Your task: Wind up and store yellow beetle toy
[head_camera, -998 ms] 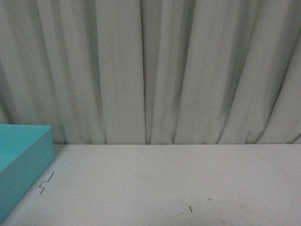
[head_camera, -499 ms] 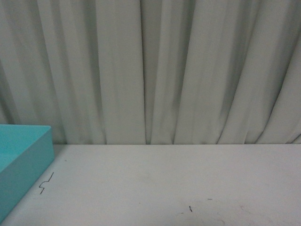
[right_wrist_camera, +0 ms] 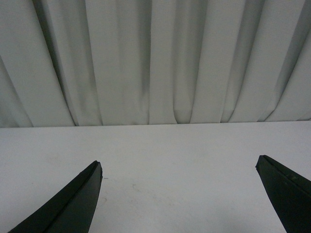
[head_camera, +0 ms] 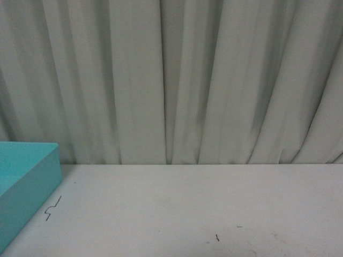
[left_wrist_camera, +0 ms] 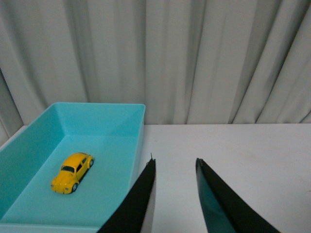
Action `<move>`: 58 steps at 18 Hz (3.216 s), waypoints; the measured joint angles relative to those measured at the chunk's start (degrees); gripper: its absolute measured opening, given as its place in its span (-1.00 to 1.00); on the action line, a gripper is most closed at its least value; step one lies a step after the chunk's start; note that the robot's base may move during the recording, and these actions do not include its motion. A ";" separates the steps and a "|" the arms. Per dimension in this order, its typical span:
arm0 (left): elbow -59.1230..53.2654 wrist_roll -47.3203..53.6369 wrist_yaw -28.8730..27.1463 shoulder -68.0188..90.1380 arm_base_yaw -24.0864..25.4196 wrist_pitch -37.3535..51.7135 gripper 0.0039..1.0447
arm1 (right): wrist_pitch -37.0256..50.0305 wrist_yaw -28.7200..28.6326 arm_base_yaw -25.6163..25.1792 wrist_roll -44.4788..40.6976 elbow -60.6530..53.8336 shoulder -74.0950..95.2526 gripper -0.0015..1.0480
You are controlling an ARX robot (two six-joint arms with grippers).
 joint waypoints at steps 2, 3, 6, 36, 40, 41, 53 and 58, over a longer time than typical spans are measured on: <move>0.00 0.00 0.00 0.00 0.00 0.02 -0.05 | 0.00 0.00 0.00 0.00 0.00 0.00 0.87; 0.00 0.00 0.00 0.00 0.00 0.02 0.16 | 0.00 0.00 0.00 0.00 0.00 0.00 0.87; 0.00 0.00 0.00 0.00 0.00 0.02 0.67 | 0.00 0.00 0.00 0.00 0.00 0.00 0.87; 0.00 0.00 0.00 0.00 0.00 0.07 0.88 | -0.02 -0.02 0.00 0.00 0.00 -0.02 0.87; 0.00 0.00 -0.02 0.00 0.00 0.07 0.88 | -0.02 0.00 0.00 0.00 0.00 -0.02 0.87; 0.00 0.00 0.00 0.00 0.00 0.04 0.88 | -0.02 0.00 0.00 0.00 0.00 -0.02 0.87; 0.00 0.00 0.00 0.00 0.00 0.04 0.88 | -0.02 0.00 0.00 0.00 0.00 -0.02 0.87; 0.00 0.00 0.00 0.00 0.00 0.07 0.88 | -0.02 0.00 0.00 0.00 0.00 -0.02 0.87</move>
